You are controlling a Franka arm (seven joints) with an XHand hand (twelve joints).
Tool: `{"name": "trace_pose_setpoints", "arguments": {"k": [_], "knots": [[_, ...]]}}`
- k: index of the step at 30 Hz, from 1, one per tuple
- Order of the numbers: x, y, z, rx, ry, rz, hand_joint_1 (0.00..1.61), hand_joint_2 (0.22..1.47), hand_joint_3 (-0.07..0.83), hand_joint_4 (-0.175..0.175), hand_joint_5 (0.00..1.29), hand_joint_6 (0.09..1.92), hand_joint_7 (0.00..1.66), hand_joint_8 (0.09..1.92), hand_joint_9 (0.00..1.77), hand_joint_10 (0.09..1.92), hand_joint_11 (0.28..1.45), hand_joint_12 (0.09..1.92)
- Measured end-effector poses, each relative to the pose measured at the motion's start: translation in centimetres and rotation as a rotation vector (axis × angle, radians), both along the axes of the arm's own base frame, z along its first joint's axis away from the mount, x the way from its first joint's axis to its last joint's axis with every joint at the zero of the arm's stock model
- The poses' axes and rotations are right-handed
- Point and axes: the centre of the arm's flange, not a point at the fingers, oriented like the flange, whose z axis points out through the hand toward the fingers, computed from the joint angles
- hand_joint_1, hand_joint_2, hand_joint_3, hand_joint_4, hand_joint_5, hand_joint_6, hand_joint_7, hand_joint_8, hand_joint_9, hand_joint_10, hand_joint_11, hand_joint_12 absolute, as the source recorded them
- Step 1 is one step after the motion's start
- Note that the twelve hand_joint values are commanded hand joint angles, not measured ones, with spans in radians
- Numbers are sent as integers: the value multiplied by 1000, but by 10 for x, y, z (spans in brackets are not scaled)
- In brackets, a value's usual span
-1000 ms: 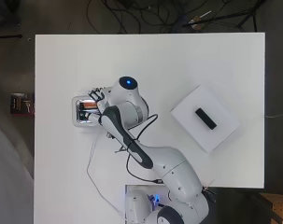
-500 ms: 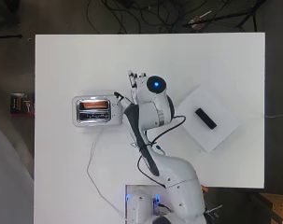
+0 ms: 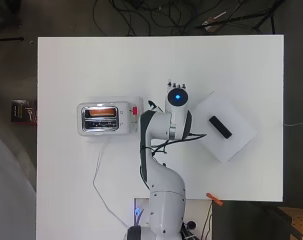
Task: Teleoperate dual arm-hand system to toast a bread
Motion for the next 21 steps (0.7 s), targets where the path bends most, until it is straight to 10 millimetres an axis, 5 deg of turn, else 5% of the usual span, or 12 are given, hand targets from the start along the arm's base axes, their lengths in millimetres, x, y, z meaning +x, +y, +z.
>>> {"name": "trace_pose_setpoints", "arguments": {"k": [6, 9, 15, 21], "knots": [[9, 68, -33, 200, 6, 175, 5, 923, -1, -3, 197, 87, 435, 87, 556, 87, 453, 87], [4, 69, -56, 258, 36, 179, 33, 945, 1, 1, 272, 87, 524, 87, 607, 87, 462, 87], [-2, 55, -64, 254, 37, 158, 39, 944, -2, 14, 300, 87, 542, 87, 580, 87, 456, 87], [-11, 64, -82, 255, 50, 145, 54, 958, 4, 18, 259, 87, 468, 87, 500, 87, 438, 87]]}}
